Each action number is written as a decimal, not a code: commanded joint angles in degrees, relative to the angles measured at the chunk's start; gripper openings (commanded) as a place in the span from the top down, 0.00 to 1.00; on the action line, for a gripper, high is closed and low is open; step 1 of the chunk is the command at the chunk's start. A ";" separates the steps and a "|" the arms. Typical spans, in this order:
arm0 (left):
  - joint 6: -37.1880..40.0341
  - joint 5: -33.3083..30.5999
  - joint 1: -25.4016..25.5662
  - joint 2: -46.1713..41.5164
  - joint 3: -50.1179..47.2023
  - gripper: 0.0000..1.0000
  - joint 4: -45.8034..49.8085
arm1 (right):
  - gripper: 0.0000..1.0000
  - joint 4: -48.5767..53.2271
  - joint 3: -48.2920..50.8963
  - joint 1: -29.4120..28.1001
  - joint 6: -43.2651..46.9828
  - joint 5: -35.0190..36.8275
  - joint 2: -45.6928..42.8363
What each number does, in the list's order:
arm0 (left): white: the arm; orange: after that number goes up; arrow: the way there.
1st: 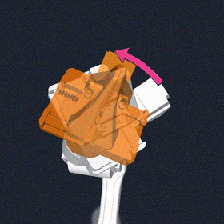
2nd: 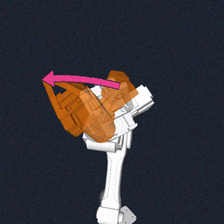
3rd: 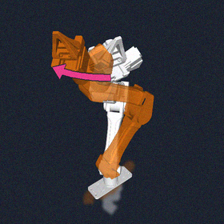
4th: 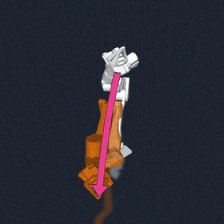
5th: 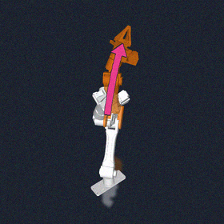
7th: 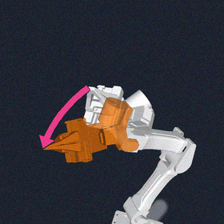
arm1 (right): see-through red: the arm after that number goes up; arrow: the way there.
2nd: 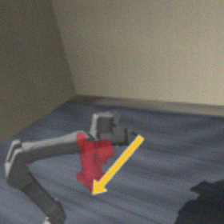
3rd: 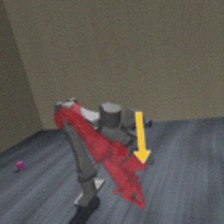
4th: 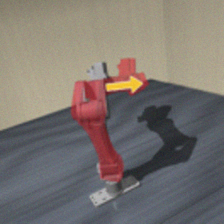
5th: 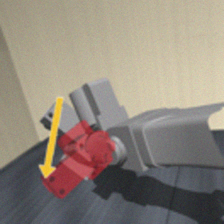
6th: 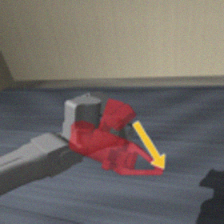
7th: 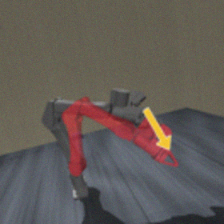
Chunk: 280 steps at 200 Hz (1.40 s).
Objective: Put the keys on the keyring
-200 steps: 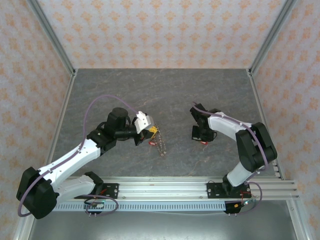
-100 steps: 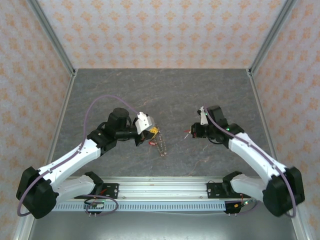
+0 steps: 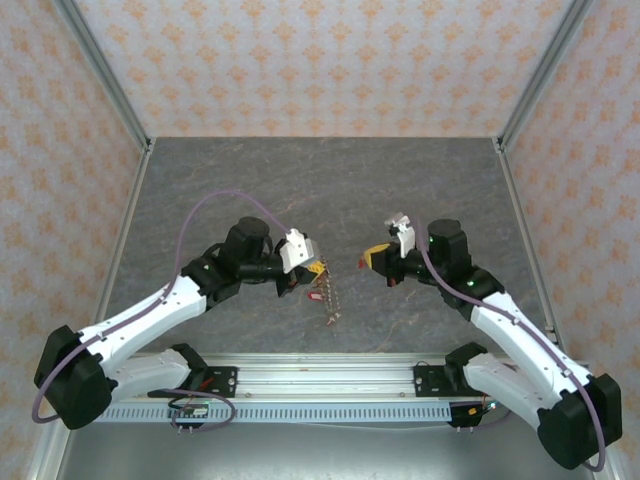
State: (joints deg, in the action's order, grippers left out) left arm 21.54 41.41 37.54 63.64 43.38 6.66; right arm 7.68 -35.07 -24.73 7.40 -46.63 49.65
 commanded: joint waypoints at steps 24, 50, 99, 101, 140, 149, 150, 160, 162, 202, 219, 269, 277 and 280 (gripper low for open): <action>0.68 0.11 0.78 1.02 2.15 1.00 -3.21 | 1.00 -6.98 0.88 -1.39 8.08 -4.46 -2.10; -0.18 0.25 0.87 1.73 1.96 1.00 -4.65 | 1.00 -6.51 0.95 -5.51 14.83 -4.14 -1.93; -1.04 -0.09 1.04 2.58 1.95 1.00 -5.36 | 1.00 -8.45 -0.26 -10.58 16.57 -2.24 1.15; -1.08 -0.08 1.04 2.62 1.90 1.00 -5.43 | 1.00 -8.51 -0.33 -10.77 16.68 -2.24 1.33; -1.58 -0.20 1.14 2.90 1.98 1.00 -5.56 | 1.00 -10.94 -0.79 -13.20 17.45 -1.09 4.03; -1.53 -0.18 1.14 2.90 1.89 1.00 -5.55 | 1.00 -11.86 -0.79 -13.61 17.36 -0.34 4.40; -1.56 -0.14 1.18 2.94 1.89 1.00 -5.53 | 1.00 -11.97 -0.79 -13.64 17.42 -0.27 4.49; -1.58 -0.19 1.20 2.89 1.94 1.00 -5.50 | 1.00 -12.70 -0.88 -13.98 17.50 -0.06 4.96; -1.54 -0.12 1.21 2.87 1.97 1.00 -5.49 | 1.00 -12.83 -0.88 -14.08 17.48 0.00 5.07; -1.12 -0.02 1.22 2.90 2.21 1.00 -4.91 | 1.00 -15.60 -0.67 -14.78 16.86 1.99 7.29; -1.06 -0.10 1.22 2.81 2.19 1.00 -4.58 | 1.00 -17.60 -0.09 -14.97 16.10 3.34 7.48; -0.54 -0.01 1.22 2.90 2.57 1.00 -4.00 | 1.00 -17.89 0.17 -15.09 15.78 4.88 7.58; -0.53 0.04 1.22 2.90 2.67 1.00 -4.10 | 1.00 -17.47 0.05 -15.17 15.81 5.47 7.72; -0.51 -0.01 1.22 2.90 2.61 1.00 -4.11 | 1.00 -17.20 0.01 -15.26 15.84 5.75 7.70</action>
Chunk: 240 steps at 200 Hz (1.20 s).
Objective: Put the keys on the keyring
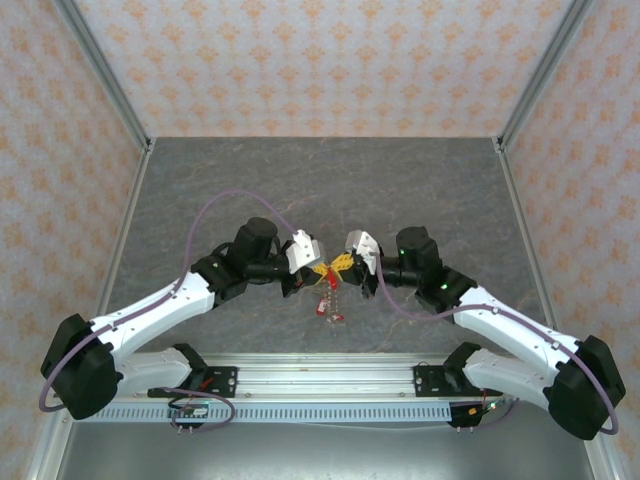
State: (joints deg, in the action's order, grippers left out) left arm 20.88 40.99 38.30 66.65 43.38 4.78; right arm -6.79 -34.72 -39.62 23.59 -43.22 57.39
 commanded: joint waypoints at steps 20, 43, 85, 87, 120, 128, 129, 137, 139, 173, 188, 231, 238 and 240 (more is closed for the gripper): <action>0.05 0.40 0.46 -0.30 2.59 1.00 -2.46 | 1.00 -0.25 -0.57 -0.68 0.81 4.78 -0.08; 0.12 0.42 0.46 -0.54 2.40 1.00 -2.42 | 1.00 3.24 -0.96 -0.69 2.51 8.06 -0.08; 0.64 0.45 0.46 -0.65 2.33 1.00 -1.92 | 1.00 4.52 -1.03 -0.74 2.03 11.84 -0.51; 0.71 0.43 0.46 -0.65 2.35 1.00 -1.95 | 1.00 4.57 -1.11 -0.73 1.95 11.84 -0.52; 1.13 0.41 0.46 -0.58 2.58 1.00 -1.56 | 1.00 4.22 -1.14 -0.73 0.86 11.35 -0.44; 1.18 0.44 0.46 -0.56 2.54 1.00 -1.52 | 1.00 4.62 -1.14 -0.75 0.97 11.80 -0.35; 1.22 0.42 0.46 -0.56 2.57 1.00 -1.52 | 1.00 4.69 -1.14 -0.74 1.04 11.91 -0.35; 1.29 0.48 0.46 -0.58 2.60 1.00 -1.52 | 1.00 5.49 -1.23 -0.80 1.41 12.78 -0.26; 1.31 0.49 0.46 -0.52 2.64 1.00 -1.46 | 0.99 5.67 -1.18 -0.75 1.51 13.09 -0.26; 1.50 0.49 0.46 -0.21 2.79 1.00 -0.95 | 0.81 11.35 -2.82 -0.75 5.32 16.57 -1.28; 1.68 0.49 0.46 -0.30 2.94 1.00 -0.89 | 0.76 13.08 -3.07 -0.73 6.93 18.52 -2.45; 1.84 0.55 0.46 -0.47 3.24 1.00 -0.90 | 0.77 17.04 -3.76 -0.73 8.78 17.39 -5.02; 1.79 0.61 0.46 -0.48 3.34 1.00 -0.91 | 0.77 15.96 -3.29 -0.73 8.17 16.46 -5.41; 1.81 0.65 0.46 -0.45 3.31 1.00 -0.91 | 0.77 15.56 -3.15 -0.73 7.79 16.36 -5.50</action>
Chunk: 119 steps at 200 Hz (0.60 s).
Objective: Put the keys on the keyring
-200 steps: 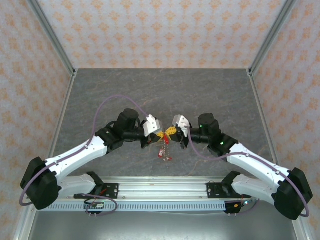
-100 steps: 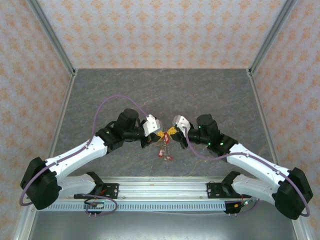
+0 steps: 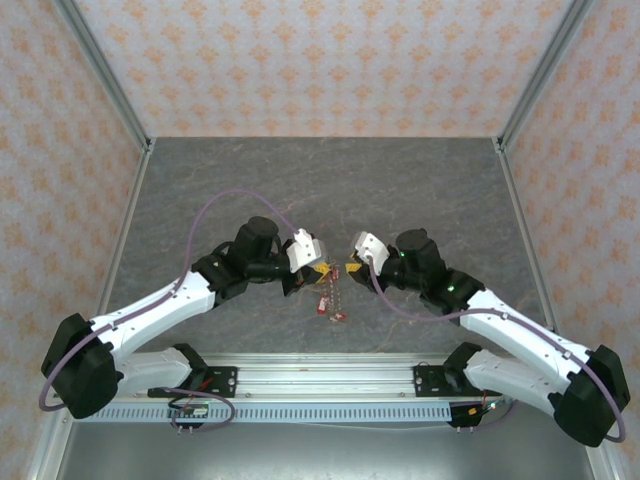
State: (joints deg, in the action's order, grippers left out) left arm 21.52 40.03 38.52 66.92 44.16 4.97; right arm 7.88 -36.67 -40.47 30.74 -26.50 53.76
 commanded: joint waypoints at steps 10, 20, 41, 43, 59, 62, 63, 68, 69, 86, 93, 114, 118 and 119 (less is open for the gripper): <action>1.33 1.72 0.24 -0.73 2.62 1.00 -0.88 | 0.76 -0.74 -0.77 0.13 -0.69 -1.06 -1.94; 1.33 1.90 0.24 -0.73 2.68 1.00 -0.67 | 0.76 -1.62 -0.86 0.10 -1.31 -2.38 -1.99; 1.68 2.63 0.24 -0.82 2.79 1.00 -0.26 | 0.72 -6.57 -0.33 0.11 -2.98 -8.80 -2.34; 1.68 2.71 0.24 -0.82 2.89 1.00 -0.30 | 0.70 -7.43 -0.19 0.11 -3.18 -9.67 -2.34; 2.10 3.25 0.24 -0.85 3.11 1.00 0.14 | 0.64 -9.70 -0.13 0.12 -3.58 -13.21 -1.63; 2.13 3.36 0.24 -0.86 3.06 1.00 0.19 | 0.63 -9.73 -0.27 0.12 -3.52 -13.44 -1.37; 2.17 3.37 0.24 -0.88 3.09 1.00 0.20 | 0.63 -9.77 -0.30 0.04 -3.46 -13.51 -1.33; 2.26 3.54 0.24 -0.91 3.17 1.00 0.34 | 0.63 -9.75 -0.62 0.08 -3.32 -13.45 -0.85; 2.28 3.59 0.19 -0.91 3.15 1.00 0.36 | 0.63 -9.74 -0.66 0.10 -3.32 -13.42 -0.76; 2.50 3.90 0.24 -1.00 3.21 1.00 0.51 | 0.62 -9.21 -1.45 0.13 -2.46 -13.20 0.65; 2.57 4.01 0.28 -1.00 3.26 1.00 0.56 | 0.62 -8.86 -1.65 0.08 -1.88 -13.27 1.05; 2.56 4.35 0.24 -1.03 3.26 1.00 0.56 | 0.62 -7.55 -2.12 0.12 -0.63 -13.99 2.07; 2.59 4.35 0.23 -1.08 3.25 1.00 0.54 | 0.62 -6.95 -2.37 0.10 -0.28 -14.34 2.28; 2.57 4.35 0.23 -1.08 3.28 1.00 0.51 | 0.62 -6.75 -2.45 0.12 -0.22 -14.40 2.30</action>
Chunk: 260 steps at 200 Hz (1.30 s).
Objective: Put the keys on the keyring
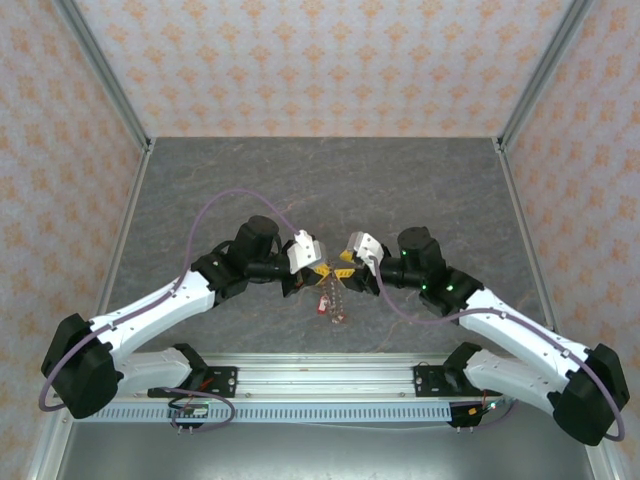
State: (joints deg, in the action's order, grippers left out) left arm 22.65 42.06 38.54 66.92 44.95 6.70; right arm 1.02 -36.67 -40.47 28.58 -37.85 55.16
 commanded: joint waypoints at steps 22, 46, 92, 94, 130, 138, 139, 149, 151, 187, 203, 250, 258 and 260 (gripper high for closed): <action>1.71 2.60 0.22 -1.08 2.52 1.00 -0.97 | 0.65 0.77 -2.89 0.13 2.28 -3.30 1.64; 1.97 3.15 0.21 -1.12 2.60 1.00 -0.61 | 0.71 -0.48 -2.61 0.12 1.86 -3.22 2.12; 1.35 3.64 0.22 -0.74 2.17 1.00 -2.14 | 0.82 3.11 -4.49 0.98 3.76 -5.68 5.18; 1.34 3.64 0.22 -0.74 2.23 1.00 -2.20 | 0.85 3.05 -4.47 1.02 3.77 -5.80 5.21; 1.51 2.84 0.22 -1.41 1.32 1.00 -2.07 | 1.00 3.64 -4.81 1.53 2.62 -6.63 5.02; 0.87 2.05 0.22 -1.45 0.47 1.00 -3.74 | 1.00 4.75 -4.82 1.53 3.18 -6.09 4.43; 0.84 1.92 0.22 -1.44 0.48 1.00 -3.90 | 1.00 4.85 -4.82 1.53 3.21 -6.05 4.35; 0.47 1.45 0.18 -1.24 0.78 1.00 -4.30 | 1.00 5.32 -4.65 1.55 3.75 -5.67 3.71; 0.40 1.29 0.21 -1.15 0.98 0.98 -4.23 | 1.00 5.36 -4.58 1.60 3.83 -5.55 3.61; 1.40 -0.65 0.22 0.68 2.68 0.88 -2.62 | 1.00 11.59 -7.05 1.58 7.51 -2.82 3.47; 2.24 -1.19 0.21 1.74 4.13 0.85 -0.97 | 1.00 13.86 -7.78 1.62 9.01 -1.61 3.55; 1.48 -2.95 0.17 -1.01 3.33 0.81 -0.03 | 1.00 9.87 -7.13 1.78 5.80 -3.17 4.47; 1.01 -3.70 0.17 -2.38 2.06 0.79 -1.30 | 1.00 8.67 -6.61 1.69 4.79 -3.18 4.52; 0.93 -3.89 0.20 -2.75 1.81 0.79 -1.57 | 1.00 8.46 -6.48 1.70 4.59 -3.17 4.52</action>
State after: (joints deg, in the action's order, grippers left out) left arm 24.03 40.66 38.54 68.27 48.97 6.96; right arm 13.72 -42.00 -39.05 35.40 -40.45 59.77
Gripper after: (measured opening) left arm 0.193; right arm 0.040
